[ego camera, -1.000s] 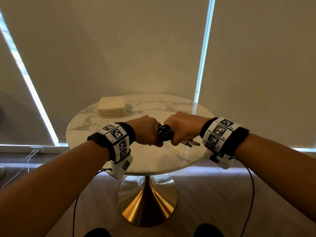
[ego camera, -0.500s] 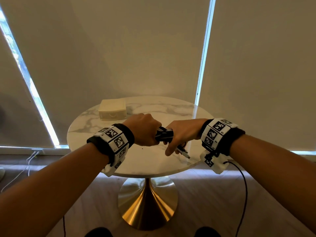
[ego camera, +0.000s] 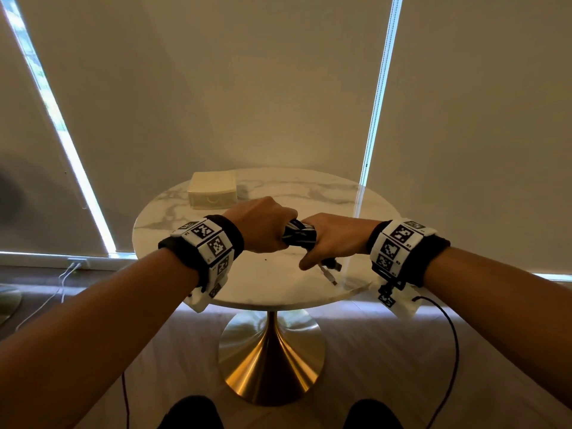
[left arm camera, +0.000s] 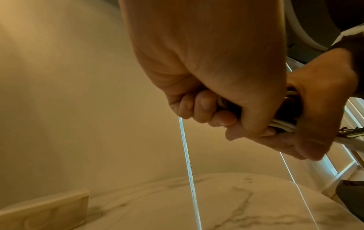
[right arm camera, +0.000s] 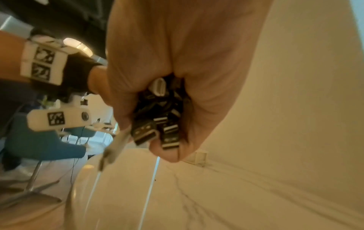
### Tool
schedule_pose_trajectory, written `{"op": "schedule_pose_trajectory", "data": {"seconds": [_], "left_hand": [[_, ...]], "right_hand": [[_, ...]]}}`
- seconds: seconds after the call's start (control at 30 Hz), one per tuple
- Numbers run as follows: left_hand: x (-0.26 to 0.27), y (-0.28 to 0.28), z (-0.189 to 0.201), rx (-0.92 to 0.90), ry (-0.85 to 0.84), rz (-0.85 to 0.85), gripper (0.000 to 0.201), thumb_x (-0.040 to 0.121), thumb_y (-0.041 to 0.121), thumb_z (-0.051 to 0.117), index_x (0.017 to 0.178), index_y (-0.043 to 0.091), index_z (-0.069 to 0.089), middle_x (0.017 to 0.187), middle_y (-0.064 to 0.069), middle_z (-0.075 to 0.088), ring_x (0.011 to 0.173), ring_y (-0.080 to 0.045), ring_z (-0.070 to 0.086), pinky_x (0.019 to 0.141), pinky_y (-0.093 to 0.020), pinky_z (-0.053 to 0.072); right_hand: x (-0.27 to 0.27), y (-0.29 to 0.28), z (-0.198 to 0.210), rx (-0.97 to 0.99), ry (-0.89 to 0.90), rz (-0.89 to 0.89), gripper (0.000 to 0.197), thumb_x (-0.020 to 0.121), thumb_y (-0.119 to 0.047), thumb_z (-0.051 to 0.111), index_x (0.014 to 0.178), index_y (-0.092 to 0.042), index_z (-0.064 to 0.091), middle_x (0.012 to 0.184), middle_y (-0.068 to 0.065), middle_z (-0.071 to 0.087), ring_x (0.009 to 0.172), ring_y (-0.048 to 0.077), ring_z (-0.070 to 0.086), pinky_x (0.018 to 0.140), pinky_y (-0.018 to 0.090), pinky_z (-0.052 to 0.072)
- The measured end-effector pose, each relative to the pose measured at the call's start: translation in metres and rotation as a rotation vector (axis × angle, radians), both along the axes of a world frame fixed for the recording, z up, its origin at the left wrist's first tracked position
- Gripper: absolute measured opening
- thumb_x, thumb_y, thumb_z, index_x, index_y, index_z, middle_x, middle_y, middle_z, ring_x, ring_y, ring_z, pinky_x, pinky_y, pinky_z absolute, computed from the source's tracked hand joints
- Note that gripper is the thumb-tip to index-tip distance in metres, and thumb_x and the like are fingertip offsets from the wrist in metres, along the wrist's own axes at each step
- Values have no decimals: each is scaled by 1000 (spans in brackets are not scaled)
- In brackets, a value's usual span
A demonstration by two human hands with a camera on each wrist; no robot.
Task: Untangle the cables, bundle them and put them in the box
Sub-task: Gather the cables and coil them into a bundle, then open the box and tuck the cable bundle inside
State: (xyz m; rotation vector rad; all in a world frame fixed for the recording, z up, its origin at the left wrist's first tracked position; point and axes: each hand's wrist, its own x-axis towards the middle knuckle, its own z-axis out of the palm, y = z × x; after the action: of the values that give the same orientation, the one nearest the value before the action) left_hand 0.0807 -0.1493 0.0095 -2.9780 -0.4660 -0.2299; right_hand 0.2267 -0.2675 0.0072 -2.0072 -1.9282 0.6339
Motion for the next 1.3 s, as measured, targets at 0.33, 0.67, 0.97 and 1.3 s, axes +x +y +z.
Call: {"op": "schedule_pose_trajectory", "data": {"seconds": [0.33,0.67,0.97,1.3], "left_hand": [[-7,-6,-8,-55,-20,60,18,88,32,61,82,27,45,74,3,60,64,-15,57,62,-32,53],[7,40,-13,-215,-169,130,54,76,24,78,124,22,52,104,4,59,86,-14,54,72,-23,38],[44,127,-34,-221,-78,199,26,85,31,72,102,15,59,79,8,56,63,-4,46,53,-14,32],[56,200,-35,-560,-106,294,61,74,20,83,125,21,50,105,8,61,92,-13,58,79,-28,47]], "right_hand": [[-17,-2,-13,170,-303,-126,11,86,-19,66,95,-15,61,83,4,66,72,22,65,65,36,55],[2,53,-14,192,-326,-219,18,83,-26,68,96,-18,59,88,4,63,72,21,63,65,36,58],[45,139,-29,150,-336,-94,14,86,-23,67,97,-19,59,83,2,61,68,18,59,54,27,43],[68,223,-36,39,-238,-147,17,87,-29,65,93,-18,53,80,1,52,65,18,54,54,28,42]]}}
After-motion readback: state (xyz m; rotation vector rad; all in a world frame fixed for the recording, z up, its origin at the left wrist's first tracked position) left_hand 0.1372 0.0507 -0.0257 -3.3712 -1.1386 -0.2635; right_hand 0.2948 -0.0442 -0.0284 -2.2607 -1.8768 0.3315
